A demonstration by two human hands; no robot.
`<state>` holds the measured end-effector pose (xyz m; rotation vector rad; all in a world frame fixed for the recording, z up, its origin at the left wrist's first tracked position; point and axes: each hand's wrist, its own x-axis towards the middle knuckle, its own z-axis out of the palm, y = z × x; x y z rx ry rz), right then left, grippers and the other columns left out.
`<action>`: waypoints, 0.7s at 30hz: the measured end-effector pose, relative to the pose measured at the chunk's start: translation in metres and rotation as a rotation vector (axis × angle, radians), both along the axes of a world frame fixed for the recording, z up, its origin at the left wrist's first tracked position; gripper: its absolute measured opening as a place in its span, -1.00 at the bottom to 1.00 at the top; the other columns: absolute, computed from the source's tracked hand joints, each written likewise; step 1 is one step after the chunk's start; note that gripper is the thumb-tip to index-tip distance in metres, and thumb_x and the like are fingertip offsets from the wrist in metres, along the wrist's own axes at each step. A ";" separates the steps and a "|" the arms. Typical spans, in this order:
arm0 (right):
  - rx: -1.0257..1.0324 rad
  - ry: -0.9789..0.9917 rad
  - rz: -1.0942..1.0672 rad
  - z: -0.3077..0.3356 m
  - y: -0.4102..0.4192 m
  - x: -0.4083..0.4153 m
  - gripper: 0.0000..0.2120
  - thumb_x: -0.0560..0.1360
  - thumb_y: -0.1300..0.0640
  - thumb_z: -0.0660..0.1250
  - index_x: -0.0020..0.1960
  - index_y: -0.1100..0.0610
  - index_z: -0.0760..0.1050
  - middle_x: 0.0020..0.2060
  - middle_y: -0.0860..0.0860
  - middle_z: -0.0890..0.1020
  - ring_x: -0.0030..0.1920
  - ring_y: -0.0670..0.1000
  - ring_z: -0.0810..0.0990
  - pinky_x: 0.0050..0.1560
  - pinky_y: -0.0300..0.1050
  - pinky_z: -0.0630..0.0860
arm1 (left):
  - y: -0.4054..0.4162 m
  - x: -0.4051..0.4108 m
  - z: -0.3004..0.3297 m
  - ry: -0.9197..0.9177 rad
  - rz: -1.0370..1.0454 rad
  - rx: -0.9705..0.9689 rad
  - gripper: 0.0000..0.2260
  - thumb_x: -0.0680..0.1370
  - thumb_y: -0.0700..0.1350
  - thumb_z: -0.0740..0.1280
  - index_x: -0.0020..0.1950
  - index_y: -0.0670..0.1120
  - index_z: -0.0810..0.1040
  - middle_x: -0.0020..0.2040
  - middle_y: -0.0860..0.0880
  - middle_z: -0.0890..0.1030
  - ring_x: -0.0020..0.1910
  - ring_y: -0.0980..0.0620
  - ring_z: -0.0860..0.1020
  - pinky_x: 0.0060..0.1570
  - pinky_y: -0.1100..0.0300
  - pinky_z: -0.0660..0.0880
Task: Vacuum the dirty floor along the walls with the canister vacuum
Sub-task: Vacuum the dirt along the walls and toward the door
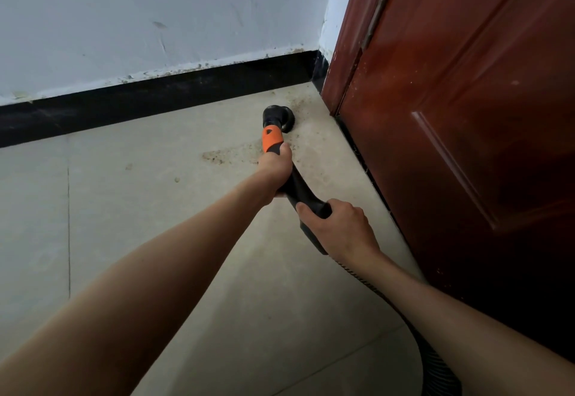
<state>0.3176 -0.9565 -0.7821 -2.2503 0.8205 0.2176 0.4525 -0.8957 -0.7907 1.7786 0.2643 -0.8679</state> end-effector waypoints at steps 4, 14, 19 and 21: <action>0.024 -0.002 0.038 -0.003 0.007 0.007 -0.58 0.47 -0.31 0.23 -0.20 0.06 0.44 -0.28 0.01 0.56 -0.25 0.06 0.58 -0.25 -0.05 0.52 | 0.010 0.007 -0.001 0.000 0.017 0.022 -0.70 0.66 0.08 0.04 0.10 -0.16 0.28 -0.16 -0.11 0.45 -0.06 -0.10 0.51 -0.11 0.05 0.49; 0.047 0.054 0.259 0.002 0.082 0.045 -0.53 0.48 -0.35 0.19 -0.11 0.08 0.43 -0.25 0.01 0.57 -0.24 0.06 0.58 -0.23 -0.03 0.53 | 0.109 0.031 0.000 0.035 0.211 0.048 -0.63 0.64 0.06 0.07 0.34 -0.16 0.26 0.10 -0.16 0.43 0.05 -0.13 0.47 -0.04 -0.01 0.47; 0.018 0.085 0.356 0.005 0.120 0.041 -0.52 0.48 -0.35 0.18 -0.06 0.09 0.44 -0.23 0.02 0.56 -0.20 0.08 0.58 -0.23 -0.04 0.49 | 0.156 0.025 -0.006 0.067 0.330 0.056 -0.67 0.63 0.07 0.09 0.26 -0.13 0.30 0.02 -0.15 0.46 0.02 -0.14 0.49 -0.06 -0.03 0.48; -0.001 0.089 0.393 0.007 0.132 0.037 -0.51 0.49 -0.35 0.17 -0.06 0.10 0.43 -0.26 0.00 0.52 -0.21 0.09 0.56 -0.26 -0.06 0.46 | 0.169 0.020 -0.008 0.076 0.347 0.075 -0.67 0.62 0.07 0.09 0.24 -0.14 0.30 0.00 -0.15 0.47 0.02 -0.13 0.49 -0.08 -0.02 0.48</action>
